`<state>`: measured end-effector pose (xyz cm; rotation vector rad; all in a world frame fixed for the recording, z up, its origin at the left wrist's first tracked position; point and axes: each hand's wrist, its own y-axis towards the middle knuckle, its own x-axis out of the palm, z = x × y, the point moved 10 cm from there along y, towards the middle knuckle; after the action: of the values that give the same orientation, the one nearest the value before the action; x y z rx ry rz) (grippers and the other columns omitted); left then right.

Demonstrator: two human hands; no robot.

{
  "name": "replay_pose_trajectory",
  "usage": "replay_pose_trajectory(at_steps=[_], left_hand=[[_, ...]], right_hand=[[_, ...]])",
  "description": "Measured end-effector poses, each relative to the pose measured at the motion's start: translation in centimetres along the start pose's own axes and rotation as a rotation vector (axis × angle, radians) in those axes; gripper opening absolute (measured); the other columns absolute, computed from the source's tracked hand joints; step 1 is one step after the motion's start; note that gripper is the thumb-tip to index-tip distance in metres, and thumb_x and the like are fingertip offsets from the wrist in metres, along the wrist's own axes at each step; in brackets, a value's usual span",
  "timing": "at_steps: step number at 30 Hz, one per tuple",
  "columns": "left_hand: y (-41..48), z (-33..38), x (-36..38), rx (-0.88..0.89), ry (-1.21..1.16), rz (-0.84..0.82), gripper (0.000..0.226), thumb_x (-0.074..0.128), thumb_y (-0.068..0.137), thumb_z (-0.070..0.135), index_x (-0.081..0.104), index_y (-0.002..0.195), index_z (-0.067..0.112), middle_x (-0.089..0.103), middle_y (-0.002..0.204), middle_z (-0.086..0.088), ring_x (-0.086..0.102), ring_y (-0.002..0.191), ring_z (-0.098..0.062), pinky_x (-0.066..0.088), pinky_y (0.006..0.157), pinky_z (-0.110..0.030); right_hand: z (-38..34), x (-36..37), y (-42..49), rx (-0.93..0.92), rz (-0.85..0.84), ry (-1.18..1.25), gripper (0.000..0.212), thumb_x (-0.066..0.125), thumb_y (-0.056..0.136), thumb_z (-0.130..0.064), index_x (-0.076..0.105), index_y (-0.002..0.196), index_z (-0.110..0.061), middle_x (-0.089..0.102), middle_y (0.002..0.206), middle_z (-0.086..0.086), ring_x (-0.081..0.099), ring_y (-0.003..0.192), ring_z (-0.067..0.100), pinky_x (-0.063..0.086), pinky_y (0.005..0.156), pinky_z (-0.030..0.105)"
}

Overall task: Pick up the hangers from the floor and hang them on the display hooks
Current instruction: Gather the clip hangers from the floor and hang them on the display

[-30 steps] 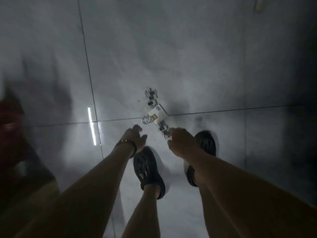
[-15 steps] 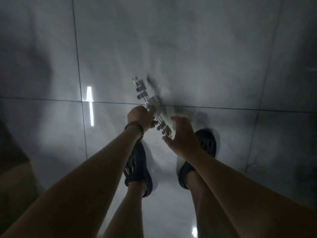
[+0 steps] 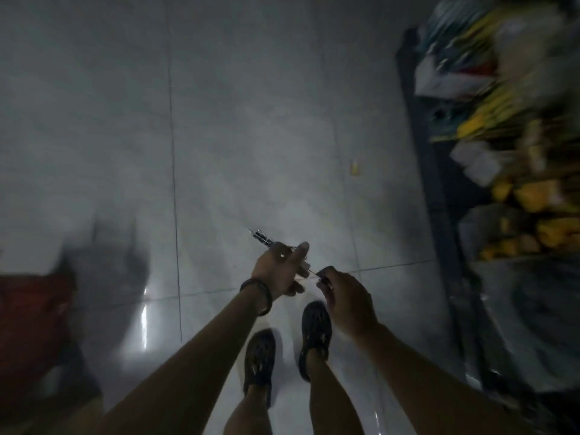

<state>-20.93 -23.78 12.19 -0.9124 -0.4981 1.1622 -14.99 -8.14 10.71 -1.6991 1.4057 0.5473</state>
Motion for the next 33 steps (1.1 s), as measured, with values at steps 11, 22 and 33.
replay_pose_trajectory(at_steps=[11,22,33], left_hand=[[-32.4,30.3,8.9,1.322,1.069,0.227,0.053,0.084,0.073,0.045,0.063,0.119,0.027,0.057,0.127,-0.001,0.050,0.121,-0.031,0.045,0.095,-0.047],[-50.2,32.8,36.3,1.746,1.538,-0.038,0.093,0.082,0.053,0.073,0.051,0.137,0.045,0.043,0.146,0.003,0.037,0.141,-0.029,0.026,0.117,-0.060],[-58.1,26.1,59.5,2.101,1.332,-0.175,0.071,0.087,0.068,0.018,0.050,0.127,0.031,0.053,0.107,-0.006,0.050,0.089,-0.030,0.034,0.069,-0.043]], right_hand=[[-6.4,-39.7,-20.4,0.167,0.457,0.370,0.009,0.071,0.097,-0.016,0.067,0.090,-0.019,0.070,0.069,-0.002,0.072,0.055,0.012,0.061,0.058,0.045],[4.0,-55.1,-45.1,0.135,0.814,0.593,0.017,0.078,0.090,-0.007,0.075,0.096,-0.022,0.075,0.086,0.012,0.070,0.075,0.020,0.053,0.067,0.032],[17.0,-58.7,-62.7,0.384,0.858,0.323,0.022,0.076,0.095,-0.021,0.078,0.113,-0.034,0.077,0.104,-0.016,0.072,0.095,0.001,0.058,0.077,0.025]])
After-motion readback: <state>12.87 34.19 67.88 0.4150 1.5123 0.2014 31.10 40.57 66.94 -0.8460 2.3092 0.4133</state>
